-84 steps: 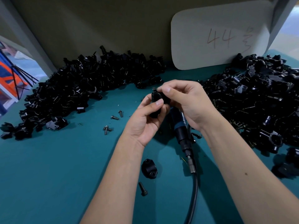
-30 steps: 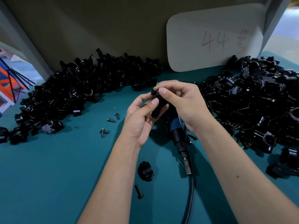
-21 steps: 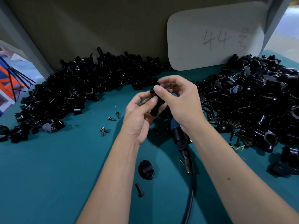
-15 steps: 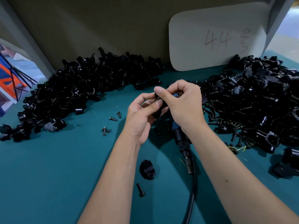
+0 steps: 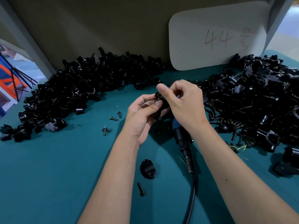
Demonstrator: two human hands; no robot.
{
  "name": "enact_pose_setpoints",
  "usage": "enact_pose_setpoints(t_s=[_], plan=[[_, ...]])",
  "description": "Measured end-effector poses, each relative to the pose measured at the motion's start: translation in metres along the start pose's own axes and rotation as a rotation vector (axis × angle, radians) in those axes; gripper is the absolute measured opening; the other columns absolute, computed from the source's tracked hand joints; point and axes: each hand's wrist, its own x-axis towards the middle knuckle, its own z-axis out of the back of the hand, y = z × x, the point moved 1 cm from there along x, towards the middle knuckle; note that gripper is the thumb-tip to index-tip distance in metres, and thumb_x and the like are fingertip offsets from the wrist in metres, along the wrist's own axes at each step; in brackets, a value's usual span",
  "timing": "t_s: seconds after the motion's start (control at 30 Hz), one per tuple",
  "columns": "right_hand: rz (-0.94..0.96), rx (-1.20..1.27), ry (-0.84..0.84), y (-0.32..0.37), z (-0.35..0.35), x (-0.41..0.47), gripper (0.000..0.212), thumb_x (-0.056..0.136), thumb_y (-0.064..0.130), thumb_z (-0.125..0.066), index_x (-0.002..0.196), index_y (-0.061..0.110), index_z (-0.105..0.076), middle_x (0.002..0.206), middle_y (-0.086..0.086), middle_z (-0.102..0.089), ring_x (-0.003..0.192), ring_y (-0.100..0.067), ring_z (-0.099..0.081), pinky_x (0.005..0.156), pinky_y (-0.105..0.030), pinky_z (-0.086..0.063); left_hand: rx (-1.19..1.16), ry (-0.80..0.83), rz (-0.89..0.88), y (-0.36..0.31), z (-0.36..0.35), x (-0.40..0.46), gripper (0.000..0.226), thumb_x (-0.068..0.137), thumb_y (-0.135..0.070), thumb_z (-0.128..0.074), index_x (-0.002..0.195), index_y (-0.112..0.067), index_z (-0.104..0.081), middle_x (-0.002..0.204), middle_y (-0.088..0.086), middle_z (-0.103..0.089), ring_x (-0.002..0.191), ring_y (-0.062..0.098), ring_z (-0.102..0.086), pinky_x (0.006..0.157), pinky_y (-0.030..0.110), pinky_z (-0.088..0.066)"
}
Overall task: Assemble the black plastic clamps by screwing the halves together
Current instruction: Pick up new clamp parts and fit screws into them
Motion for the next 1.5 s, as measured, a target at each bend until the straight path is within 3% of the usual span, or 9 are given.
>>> enact_pose_setpoints(t_s=[0.13,0.27,0.5,0.77,0.93,1.1,1.27,1.4,1.5], plan=[[0.003,0.099,0.186,-0.011,0.010,0.007,0.016,0.101,0.021,-0.063,0.091,0.015,-0.073,0.087,0.002,-0.071,0.081,-0.017,-0.066,0.077,-0.040,-0.056,-0.140,-0.027,0.022,-0.005,0.000,0.000,0.021,0.080,-0.002,-0.070,0.100,-0.005,-0.066,0.099,0.014,-0.077,0.089,0.023,-0.076,0.079,0.031,-0.062],[-0.039,0.215,0.222,-0.019,0.012,0.009,0.014,0.096,0.009,-0.068,0.092,0.016,-0.079,0.082,-0.003,-0.075,0.067,-0.014,-0.067,0.062,-0.029,-0.056,-0.173,0.006,0.077,-0.006,0.002,-0.002,0.025,0.078,-0.005,-0.070,0.102,-0.005,-0.063,0.097,0.011,-0.078,0.084,0.022,-0.077,0.078,0.028,-0.063],[-0.063,0.213,0.246,-0.022,0.016,0.008,0.018,0.094,0.028,-0.076,0.080,0.018,-0.073,0.058,0.002,-0.061,0.042,-0.016,-0.056,0.048,-0.027,-0.047,-0.204,0.024,0.131,-0.008,0.003,-0.005,0.021,0.080,-0.010,-0.069,0.100,-0.007,-0.063,0.094,0.010,-0.078,0.082,0.024,-0.077,0.076,0.027,-0.063],[0.100,-0.070,0.257,-0.006,0.013,0.007,0.042,0.108,0.034,-0.053,0.070,0.020,-0.041,0.063,0.006,-0.039,0.060,-0.006,-0.035,0.059,-0.028,-0.033,-0.265,0.004,0.166,-0.006,0.003,-0.004,0.027,0.081,-0.009,-0.070,0.107,-0.004,-0.065,0.097,0.011,-0.075,0.088,0.024,-0.076,0.074,0.027,-0.062],[0.140,-0.150,0.361,-0.004,0.015,0.007,0.042,0.110,0.028,-0.047,0.074,0.007,-0.042,0.065,-0.003,-0.041,0.062,-0.009,-0.036,0.061,-0.030,-0.033,-0.235,-0.009,0.170,-0.007,0.005,-0.004,0.025,0.081,-0.011,-0.070,0.104,-0.004,-0.066,0.096,0.012,-0.075,0.083,0.025,-0.076,0.071,0.025,-0.061],[0.077,-0.166,0.331,-0.005,0.015,0.007,0.049,0.106,0.050,-0.050,0.073,0.014,-0.048,0.062,0.003,-0.049,0.058,-0.010,-0.042,0.058,-0.033,-0.037,-0.203,-0.018,0.113,-0.006,0.003,-0.002,0.006,0.094,-0.007,-0.063,0.098,-0.006,-0.067,0.092,0.007,-0.076,0.086,0.020,-0.076,0.075,0.025,-0.061],[0.156,-0.217,0.425,0.000,0.012,0.004,0.040,0.104,0.048,-0.054,0.083,0.014,-0.053,0.071,-0.002,-0.059,0.069,-0.023,-0.054,0.069,-0.048,-0.048,-0.262,-0.054,0.083,-0.004,-0.002,0.000,0.023,0.097,-0.011,-0.061,0.079,-0.013,-0.075,0.098,0.011,-0.072,0.082,0.023,-0.069,0.070,0.025,-0.058],[0.212,-0.364,0.431,0.007,0.002,0.001,0.041,0.102,0.049,-0.054,0.083,0.014,-0.047,0.066,0.003,-0.052,0.063,-0.024,-0.050,0.060,-0.044,-0.043,-0.214,-0.123,0.036,0.003,-0.010,0.001,0.030,0.094,-0.033,-0.070,0.098,-0.005,-0.077,0.102,0.013,-0.073,0.091,0.025,-0.071,0.085,0.037,-0.060],[0.200,-0.401,0.517,0.011,0.006,0.001,0.041,0.101,0.048,-0.059,0.080,0.016,-0.044,0.065,0.003,-0.049,0.058,-0.020,-0.045,0.056,-0.039,-0.036,0.107,-0.159,0.020,0.005,-0.008,0.003,0.050,0.096,-0.050,-0.064,0.115,-0.004,-0.066,0.095,0.008,-0.072,0.082,0.019,-0.068,0.073,0.032,-0.055]])
